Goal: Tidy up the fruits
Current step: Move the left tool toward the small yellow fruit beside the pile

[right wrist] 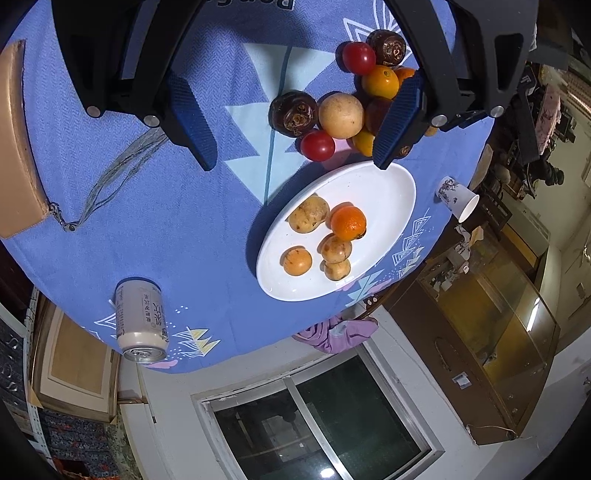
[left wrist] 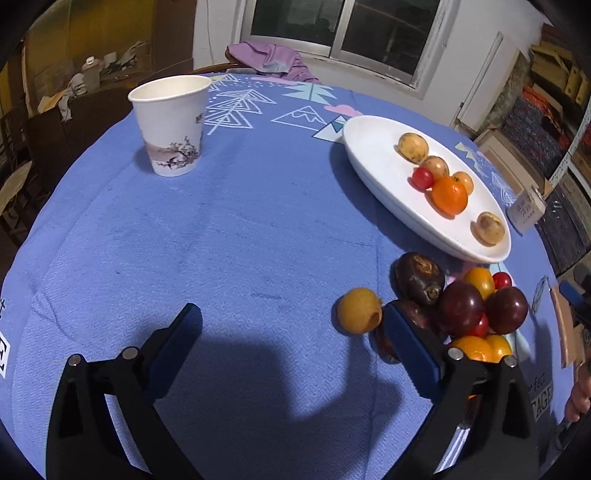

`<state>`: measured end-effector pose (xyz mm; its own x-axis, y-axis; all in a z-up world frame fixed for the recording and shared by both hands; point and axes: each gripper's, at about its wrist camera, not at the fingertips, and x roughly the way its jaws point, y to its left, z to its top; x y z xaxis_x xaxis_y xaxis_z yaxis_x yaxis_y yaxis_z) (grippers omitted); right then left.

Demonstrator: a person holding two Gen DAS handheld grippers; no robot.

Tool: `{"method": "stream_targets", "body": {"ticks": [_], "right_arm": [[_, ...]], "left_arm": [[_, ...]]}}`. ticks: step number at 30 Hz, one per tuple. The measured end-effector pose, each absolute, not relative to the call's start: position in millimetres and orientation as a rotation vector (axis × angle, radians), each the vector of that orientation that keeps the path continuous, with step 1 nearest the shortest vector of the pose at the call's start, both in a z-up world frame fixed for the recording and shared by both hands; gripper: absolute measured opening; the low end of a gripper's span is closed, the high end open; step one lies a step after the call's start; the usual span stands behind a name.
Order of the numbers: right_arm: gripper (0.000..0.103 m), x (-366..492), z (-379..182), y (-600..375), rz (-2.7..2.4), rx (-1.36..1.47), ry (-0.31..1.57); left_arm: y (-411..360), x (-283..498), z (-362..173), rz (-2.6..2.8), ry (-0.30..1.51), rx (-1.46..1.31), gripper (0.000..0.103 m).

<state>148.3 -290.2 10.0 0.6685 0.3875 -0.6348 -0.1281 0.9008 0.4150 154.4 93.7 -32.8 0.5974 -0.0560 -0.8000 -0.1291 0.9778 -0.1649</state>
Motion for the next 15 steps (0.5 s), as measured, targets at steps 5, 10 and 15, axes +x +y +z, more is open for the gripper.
{"method": "stream_targets", "body": {"ticks": [5, 10, 15], "right_arm": [[0.087, 147.2, 9.7, -290.1, 0.296, 0.351, 0.79], [0.087, 148.1, 7.6, -287.8, 0.293, 0.342, 0.8], [0.087, 149.4, 5.1, -287.3, 0.282, 0.342, 0.807]], "left_arm": [[89.0, 160.7, -36.9, -0.015, 0.943, -0.234, 0.075], [74.6, 163.3, -35.4, -0.062, 0.93, -0.207, 0.057], [76.4, 175.6, -40.0, -0.103, 0.958, -0.285, 0.056]]}}
